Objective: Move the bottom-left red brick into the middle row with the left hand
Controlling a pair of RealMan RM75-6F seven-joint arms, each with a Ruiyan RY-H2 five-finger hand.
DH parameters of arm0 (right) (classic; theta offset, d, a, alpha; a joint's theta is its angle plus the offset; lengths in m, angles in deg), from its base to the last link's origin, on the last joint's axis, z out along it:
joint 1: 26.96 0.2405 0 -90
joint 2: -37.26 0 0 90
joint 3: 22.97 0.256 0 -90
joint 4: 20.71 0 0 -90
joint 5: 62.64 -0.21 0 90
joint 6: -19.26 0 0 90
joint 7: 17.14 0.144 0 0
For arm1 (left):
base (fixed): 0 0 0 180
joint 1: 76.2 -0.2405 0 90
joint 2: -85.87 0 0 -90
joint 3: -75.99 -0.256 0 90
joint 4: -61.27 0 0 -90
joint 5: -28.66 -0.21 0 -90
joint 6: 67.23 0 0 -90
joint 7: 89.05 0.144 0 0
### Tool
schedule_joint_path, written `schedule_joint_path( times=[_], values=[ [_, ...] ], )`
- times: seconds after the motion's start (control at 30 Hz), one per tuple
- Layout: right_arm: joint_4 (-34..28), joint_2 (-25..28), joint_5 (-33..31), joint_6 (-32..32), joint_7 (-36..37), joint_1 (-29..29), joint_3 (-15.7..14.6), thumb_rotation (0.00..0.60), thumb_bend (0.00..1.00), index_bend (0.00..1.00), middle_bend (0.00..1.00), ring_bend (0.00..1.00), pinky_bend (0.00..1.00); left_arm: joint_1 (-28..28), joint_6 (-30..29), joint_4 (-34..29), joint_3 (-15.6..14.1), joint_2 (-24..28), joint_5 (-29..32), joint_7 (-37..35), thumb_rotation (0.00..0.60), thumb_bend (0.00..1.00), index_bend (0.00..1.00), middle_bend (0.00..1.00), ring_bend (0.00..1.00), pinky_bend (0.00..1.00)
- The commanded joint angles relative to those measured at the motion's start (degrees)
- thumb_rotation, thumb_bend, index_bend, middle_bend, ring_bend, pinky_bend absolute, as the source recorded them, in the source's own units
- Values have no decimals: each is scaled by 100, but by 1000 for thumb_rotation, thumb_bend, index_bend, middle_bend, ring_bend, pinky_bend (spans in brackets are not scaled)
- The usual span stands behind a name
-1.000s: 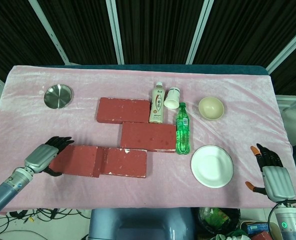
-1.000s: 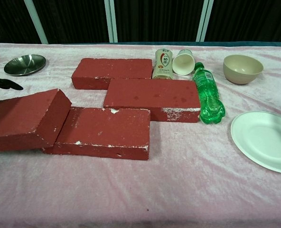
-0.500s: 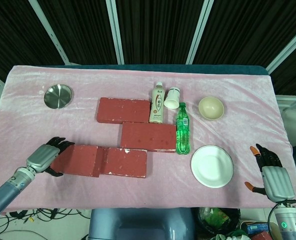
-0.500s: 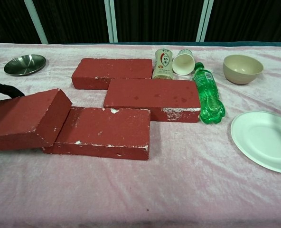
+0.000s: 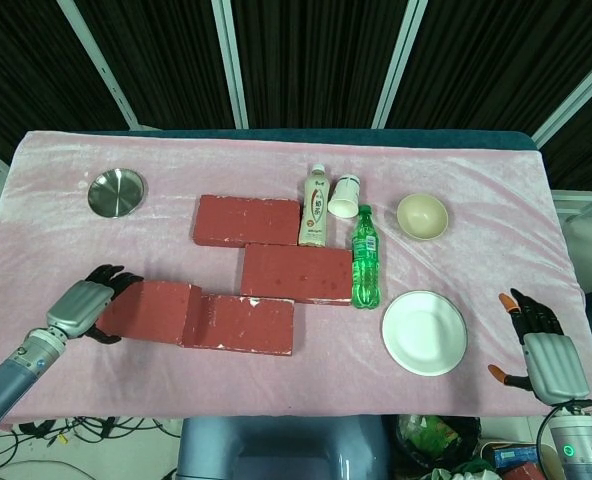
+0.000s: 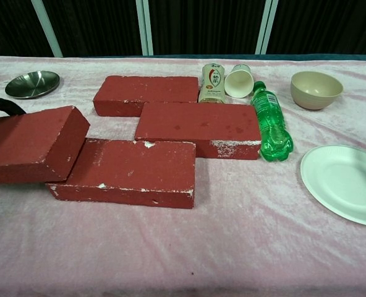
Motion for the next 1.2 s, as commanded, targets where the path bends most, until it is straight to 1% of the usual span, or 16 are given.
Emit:
schedule_joint_path(
  times=[0.03, 0.13, 0.23, 0.3, 0.43, 0.57, 0.67, 0.8, 1.03, 1.2],
  values=[
    [-3, 2, -12, 5, 12, -5, 4, 600, 57, 0, 0, 0, 78, 34, -46, -165, 74, 208, 10, -162, 600, 312, 250, 215, 0, 0],
    [-1, 2, -10, 5, 10, -4, 3, 600, 57, 0, 0, 0, 78, 146, -10, -349, 209, 507, 69, -235, 600, 312, 242, 207, 0, 0],
    [-3, 3, -21, -5, -10, -2, 2, 600, 57, 0, 0, 0, 78, 423, 348, -568, 430, 844, 334, -203, 600, 312, 250, 196, 0, 0],
    [-8, 2, -24, 7, -13, -5, 9, 600, 57, 0, 0, 0, 78, 589, 532, -621, 568, 954, 474, -181, 600, 312, 257, 195, 0, 0],
    [-13, 0, -46, 7, -19, -8, 15, 600, 57, 0, 0, 0, 78, 1016, 1037, -621, 863, 1035, 850, 1, 600, 312, 261, 197, 0, 0],
    [-9, 2, -72, -16, -27, 0, 20, 600, 57, 0, 0, 0, 78, 1427, 1599, -551, 1002, 905, 1346, 463, 600, 313, 262, 206, 0, 0],
    [-8, 4, -86, -16, -19, 3, 32, 600, 57, 0, 0, 0, 78, 1655, 1866, -451, 1021, 732, 1706, 829, 600, 314, 262, 211, 0, 0],
    [-12, 13, -100, -29, -16, 6, 32, 600, 57, 0, 0, 0, 78, 1890, 2053, -340, 997, 442, 2220, 1246, 600, 314, 262, 210, 0, 0],
    [-19, 34, -120, -63, 7, 13, 28, 600, 57, 0, 0, 0, 78, 2124, 2016, -120, 833, 53, 2874, 1885, 600, 314, 259, 201, 0, 0],
    [-23, 44, -139, -57, 29, 11, 41, 600, 57, 0, 0, 0, 78, 2231, 1948, -49, 715, -116, 3251, 2203, 600, 314, 257, 200, 0, 0]
  ],
)
